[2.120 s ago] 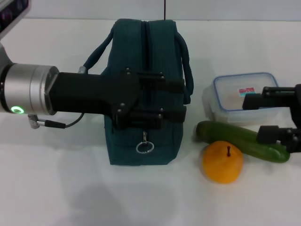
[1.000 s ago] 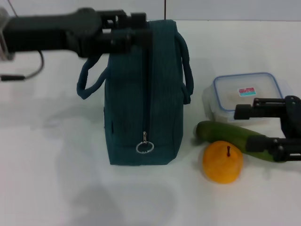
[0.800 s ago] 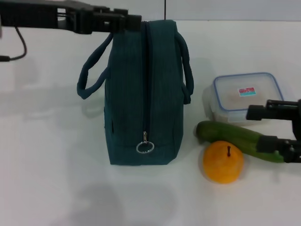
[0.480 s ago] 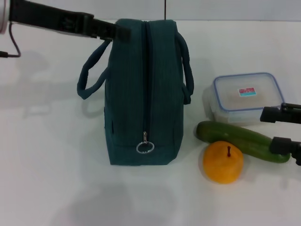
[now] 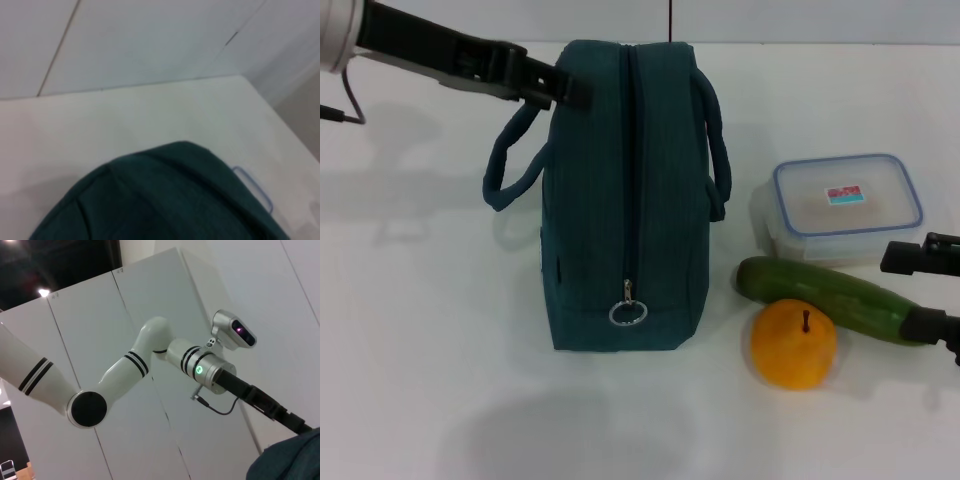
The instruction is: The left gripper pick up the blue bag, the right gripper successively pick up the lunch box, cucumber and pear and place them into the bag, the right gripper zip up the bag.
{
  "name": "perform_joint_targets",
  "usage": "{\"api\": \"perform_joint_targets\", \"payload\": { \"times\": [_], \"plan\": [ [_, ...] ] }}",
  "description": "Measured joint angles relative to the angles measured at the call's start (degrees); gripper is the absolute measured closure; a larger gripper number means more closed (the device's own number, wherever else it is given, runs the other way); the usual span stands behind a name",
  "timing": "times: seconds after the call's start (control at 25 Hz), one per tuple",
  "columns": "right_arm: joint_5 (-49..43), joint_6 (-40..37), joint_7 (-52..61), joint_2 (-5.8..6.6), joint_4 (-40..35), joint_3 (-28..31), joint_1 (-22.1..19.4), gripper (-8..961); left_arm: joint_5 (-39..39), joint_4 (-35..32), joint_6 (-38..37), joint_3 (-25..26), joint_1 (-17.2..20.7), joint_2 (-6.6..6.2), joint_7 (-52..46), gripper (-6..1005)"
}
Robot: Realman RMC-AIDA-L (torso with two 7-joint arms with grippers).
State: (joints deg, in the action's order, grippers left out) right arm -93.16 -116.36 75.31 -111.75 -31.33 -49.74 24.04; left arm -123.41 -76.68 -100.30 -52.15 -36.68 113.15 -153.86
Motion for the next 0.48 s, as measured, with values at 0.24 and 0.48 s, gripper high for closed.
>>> {"api": "perform_joint_targets", "payload": {
  "times": [0.24,0.48],
  "plan": [
    [-0.1,0.0,-0.8,-0.22,0.1,0.0,-0.4,318,-2.5,1.9,0.0,-0.7,-1.3,0.44,-0.3,365],
    [-0.1,0.2,-1.2,-0.41,0.1,0.0,-0.7,318,-5.2,3.7,1.4,-1.0,-3.0,0.79,-0.1,391]
  ]
}}
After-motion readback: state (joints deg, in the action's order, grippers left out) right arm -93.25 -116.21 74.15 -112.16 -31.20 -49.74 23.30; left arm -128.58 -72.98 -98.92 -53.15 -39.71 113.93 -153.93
